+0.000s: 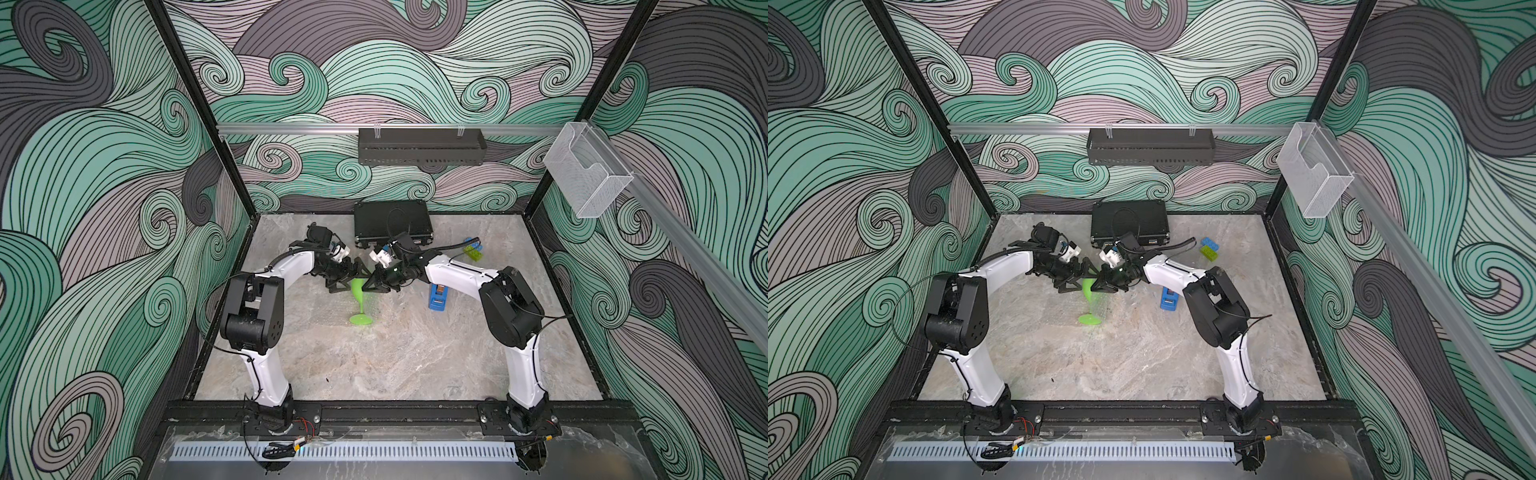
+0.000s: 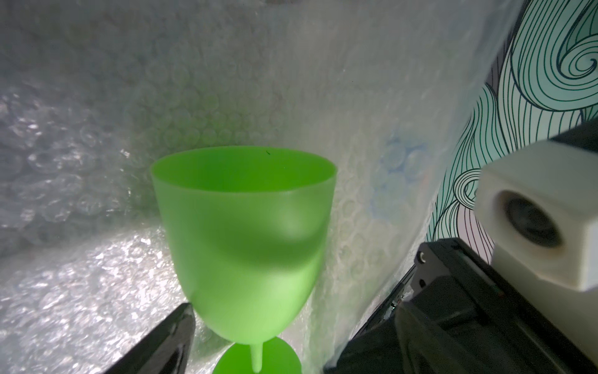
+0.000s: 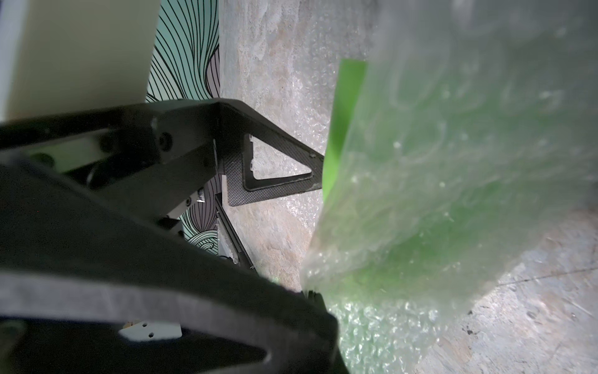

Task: Wrap wine glasses in bubble wrap
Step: Wrap the wine glass in bubble wrap.

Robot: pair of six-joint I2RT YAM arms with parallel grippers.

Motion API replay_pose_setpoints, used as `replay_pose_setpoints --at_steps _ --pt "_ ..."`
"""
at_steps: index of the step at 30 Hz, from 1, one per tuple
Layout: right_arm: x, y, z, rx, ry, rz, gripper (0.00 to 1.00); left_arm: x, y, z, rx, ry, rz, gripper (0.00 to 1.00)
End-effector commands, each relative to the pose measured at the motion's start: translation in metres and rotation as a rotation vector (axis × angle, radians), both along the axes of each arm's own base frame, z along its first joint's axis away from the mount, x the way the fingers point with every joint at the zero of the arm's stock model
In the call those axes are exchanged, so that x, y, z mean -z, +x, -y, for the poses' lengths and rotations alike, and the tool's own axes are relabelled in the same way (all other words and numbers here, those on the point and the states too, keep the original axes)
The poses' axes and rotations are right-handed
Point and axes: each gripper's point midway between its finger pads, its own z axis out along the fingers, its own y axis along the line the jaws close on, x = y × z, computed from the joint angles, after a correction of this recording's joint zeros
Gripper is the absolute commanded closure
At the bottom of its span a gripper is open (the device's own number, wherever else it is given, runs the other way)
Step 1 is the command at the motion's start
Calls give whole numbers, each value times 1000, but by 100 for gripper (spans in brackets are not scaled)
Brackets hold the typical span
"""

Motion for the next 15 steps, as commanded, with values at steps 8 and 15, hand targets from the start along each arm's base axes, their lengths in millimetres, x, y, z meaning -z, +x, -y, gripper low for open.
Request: replay_pose_setpoints --at_steps 8,15 --pt "-2 -2 -10 -38 15 6 100 16 4 -8 -6 53 -30 38" --pt "-4 -5 -7 -45 5 14 92 31 4 -11 -5 82 -52 47"
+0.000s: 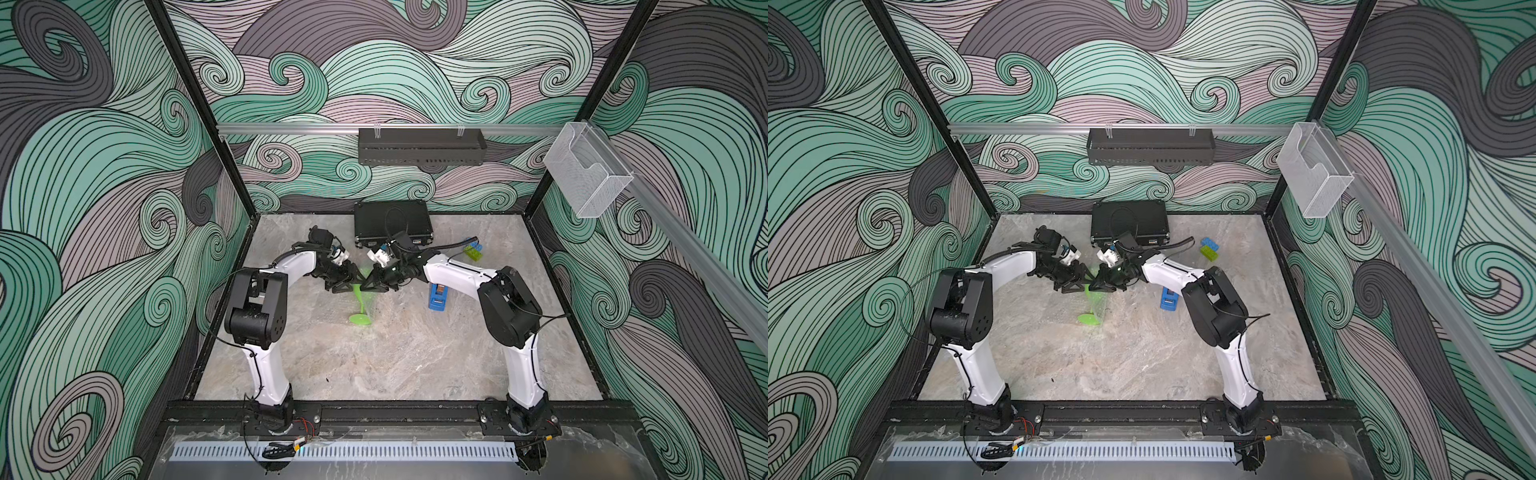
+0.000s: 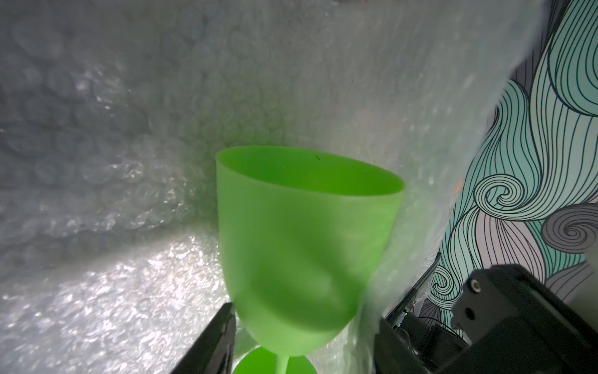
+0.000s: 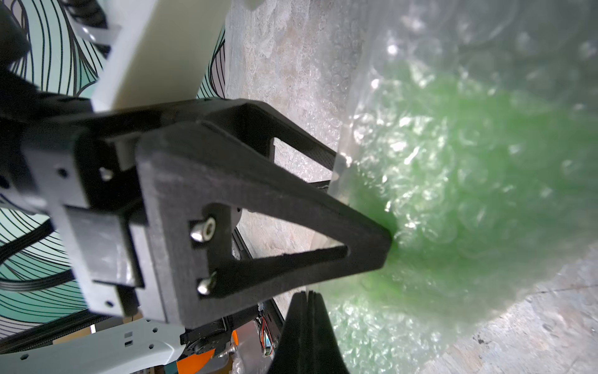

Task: Wrap wine glasses in bubble wrap
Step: Wrap the wine glass in bubble wrap.

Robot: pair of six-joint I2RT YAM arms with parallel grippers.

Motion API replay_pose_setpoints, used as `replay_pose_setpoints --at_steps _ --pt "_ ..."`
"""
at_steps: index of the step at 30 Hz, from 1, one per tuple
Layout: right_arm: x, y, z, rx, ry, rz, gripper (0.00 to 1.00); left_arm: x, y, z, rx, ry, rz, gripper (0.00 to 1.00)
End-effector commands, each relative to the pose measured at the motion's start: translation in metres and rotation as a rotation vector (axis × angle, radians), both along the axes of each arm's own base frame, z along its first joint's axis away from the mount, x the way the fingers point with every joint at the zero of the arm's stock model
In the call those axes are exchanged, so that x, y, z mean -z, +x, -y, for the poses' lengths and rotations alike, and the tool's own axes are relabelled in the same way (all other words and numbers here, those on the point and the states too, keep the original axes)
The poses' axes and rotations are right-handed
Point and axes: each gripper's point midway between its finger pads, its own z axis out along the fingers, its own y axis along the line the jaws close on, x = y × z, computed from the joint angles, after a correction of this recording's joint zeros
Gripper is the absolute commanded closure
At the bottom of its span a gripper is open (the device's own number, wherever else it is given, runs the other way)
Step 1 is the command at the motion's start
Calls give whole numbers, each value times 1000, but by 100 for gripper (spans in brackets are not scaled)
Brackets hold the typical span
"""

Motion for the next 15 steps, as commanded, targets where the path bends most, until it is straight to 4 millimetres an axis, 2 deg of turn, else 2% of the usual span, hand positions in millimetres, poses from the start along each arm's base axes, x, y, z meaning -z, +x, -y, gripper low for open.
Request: replay_pose_setpoints --at_steps 1,5,9,13,14,15 --pt "-4 -4 0 -23 -4 11 87 12 3 -7 0 42 -18 49" --pt "-14 -5 14 -10 -11 19 77 15 4 -7 3 47 -21 53" --pt "-20 4 44 60 -50 46 65 14 3 -7 5 46 -18 54" --pt "-9 22 74 143 -147 39 40 12 2 -7 9 38 -12 54" --pt "-7 28 76 154 -157 41 27 12 2 -6 9 36 -12 54" --pt "-4 34 78 166 -171 38 19 11 2 -6 9 34 -12 54"
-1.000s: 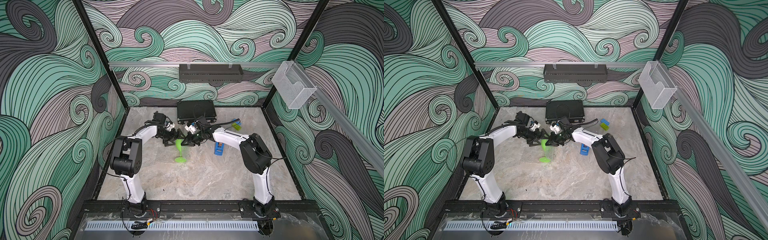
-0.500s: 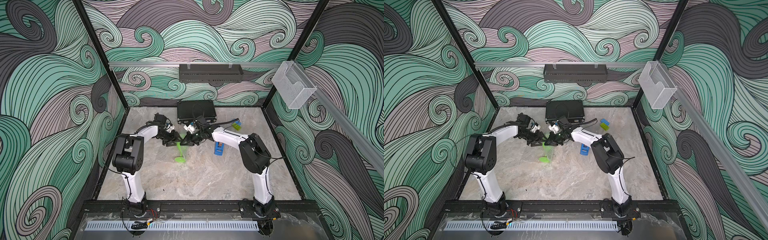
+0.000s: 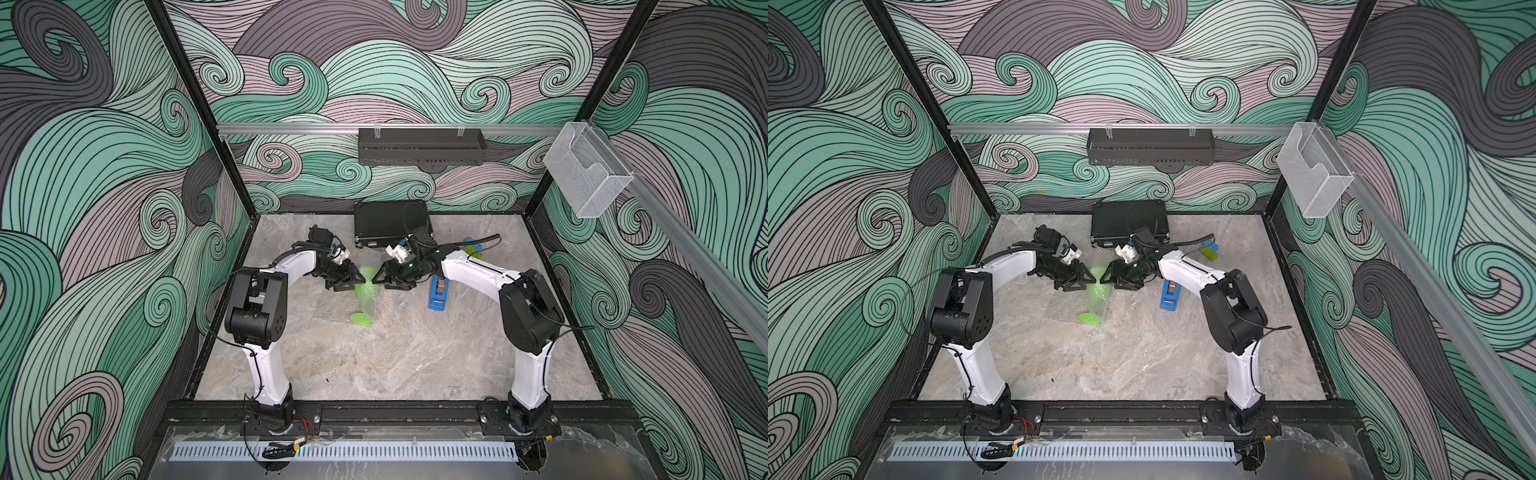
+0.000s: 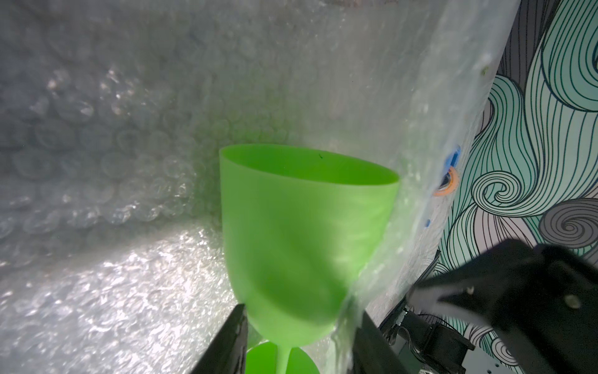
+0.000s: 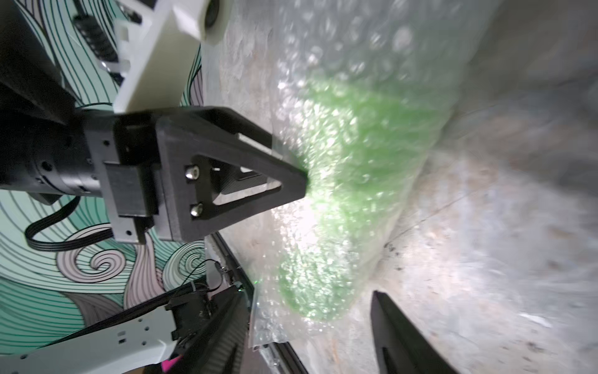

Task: Wrap wine glasses in bubble wrap
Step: Wrap the wine glass in bubble wrap.

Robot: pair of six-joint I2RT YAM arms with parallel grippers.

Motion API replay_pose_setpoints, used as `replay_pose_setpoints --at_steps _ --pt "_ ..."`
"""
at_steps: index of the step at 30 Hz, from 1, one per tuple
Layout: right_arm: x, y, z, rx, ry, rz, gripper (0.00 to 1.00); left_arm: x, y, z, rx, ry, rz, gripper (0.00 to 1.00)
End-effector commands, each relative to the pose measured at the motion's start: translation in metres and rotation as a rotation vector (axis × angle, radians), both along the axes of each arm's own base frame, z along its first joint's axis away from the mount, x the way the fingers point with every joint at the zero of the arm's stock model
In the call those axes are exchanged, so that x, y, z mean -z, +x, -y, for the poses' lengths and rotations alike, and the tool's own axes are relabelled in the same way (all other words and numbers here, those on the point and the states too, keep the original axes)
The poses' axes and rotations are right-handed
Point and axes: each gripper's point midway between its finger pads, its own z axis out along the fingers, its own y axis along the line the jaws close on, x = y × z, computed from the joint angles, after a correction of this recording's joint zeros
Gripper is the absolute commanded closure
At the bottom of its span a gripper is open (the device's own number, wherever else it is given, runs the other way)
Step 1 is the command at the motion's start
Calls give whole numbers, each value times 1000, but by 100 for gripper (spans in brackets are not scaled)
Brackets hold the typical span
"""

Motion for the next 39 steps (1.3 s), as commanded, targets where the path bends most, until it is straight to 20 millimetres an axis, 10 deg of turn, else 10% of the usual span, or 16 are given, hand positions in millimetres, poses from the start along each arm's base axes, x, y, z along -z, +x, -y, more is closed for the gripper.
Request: replay_pose_setpoints --at_steps 1,12,27,32,39 --pt "11 18 15 51 -86 8 10 12 0 -6 -2 34 -25 54" --pt "39 64 -11 108 -103 -49 1 10 -2 -5 2 19 -26 54" --pt "75 57 -15 115 -176 -105 4 -3 -5 -2 4 -2 -6 49" --pt "72 57 -12 126 -182 -100 7 -28 -24 -2 2 -25 53 34" --pt "66 57 -12 131 -181 -88 8 -17 -77 8 73 -52 -66 41"
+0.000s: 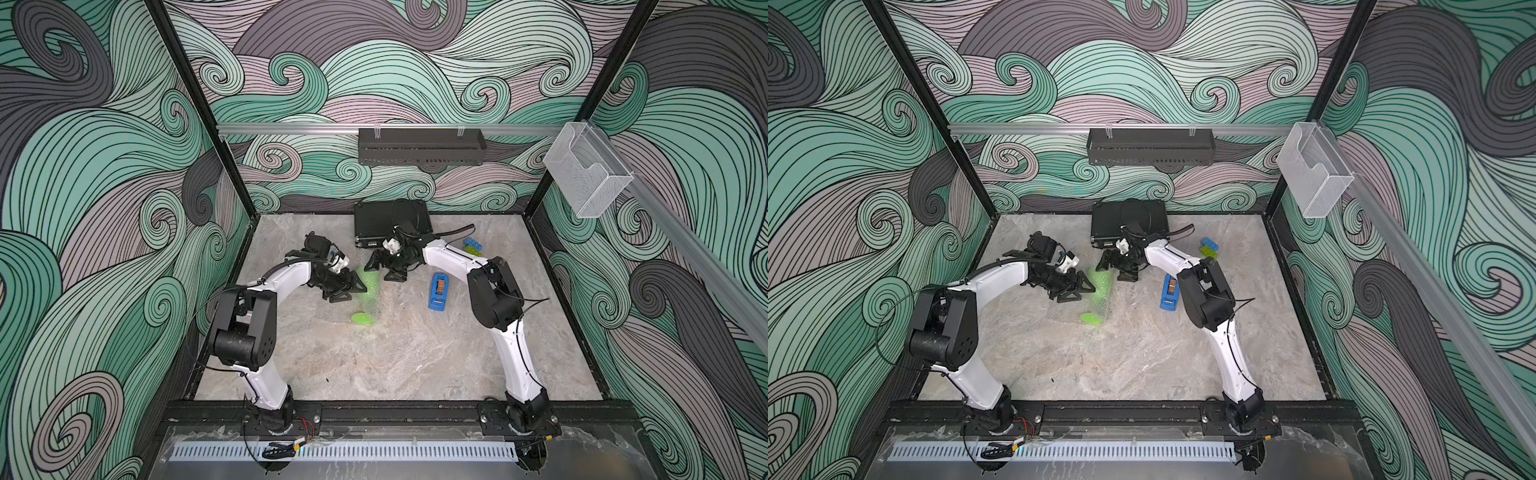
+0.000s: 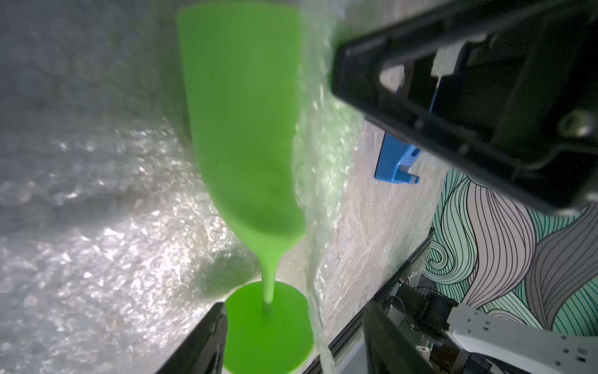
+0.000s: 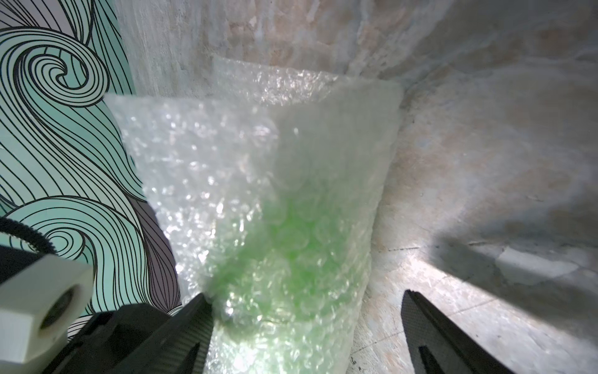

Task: Wrap wine glasses in bubble wrap
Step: Wrap the wine glass in bubble wrap.

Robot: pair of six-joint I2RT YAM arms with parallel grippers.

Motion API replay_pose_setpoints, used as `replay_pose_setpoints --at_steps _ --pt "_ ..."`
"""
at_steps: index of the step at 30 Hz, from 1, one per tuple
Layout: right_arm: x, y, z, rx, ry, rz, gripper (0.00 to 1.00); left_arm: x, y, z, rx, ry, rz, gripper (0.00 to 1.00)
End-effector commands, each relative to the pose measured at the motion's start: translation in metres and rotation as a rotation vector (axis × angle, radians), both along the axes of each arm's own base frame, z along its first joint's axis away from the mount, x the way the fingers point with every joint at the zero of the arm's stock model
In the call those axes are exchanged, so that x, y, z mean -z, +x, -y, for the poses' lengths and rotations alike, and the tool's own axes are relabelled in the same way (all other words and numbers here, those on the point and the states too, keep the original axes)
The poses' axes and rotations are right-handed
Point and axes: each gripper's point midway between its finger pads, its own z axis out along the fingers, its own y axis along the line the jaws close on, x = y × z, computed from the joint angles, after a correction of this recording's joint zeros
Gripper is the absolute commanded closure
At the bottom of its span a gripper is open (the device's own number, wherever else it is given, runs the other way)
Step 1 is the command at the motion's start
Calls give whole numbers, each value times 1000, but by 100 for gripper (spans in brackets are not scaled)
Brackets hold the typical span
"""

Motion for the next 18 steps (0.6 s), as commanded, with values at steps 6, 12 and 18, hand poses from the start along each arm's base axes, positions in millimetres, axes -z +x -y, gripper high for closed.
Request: replay_pose_setpoints --at_steps 6,12,18 --pt "5 -8 8 23 -61 -19 9 -6 -33 10 54 -50 -36 58" --pt "5 -7 9 26 -63 -18 10 -6 -43 13 71 -61 -27 89" --pt "9 -5 11 34 -69 -24 12 8 -46 6 74 -8 -56 100"
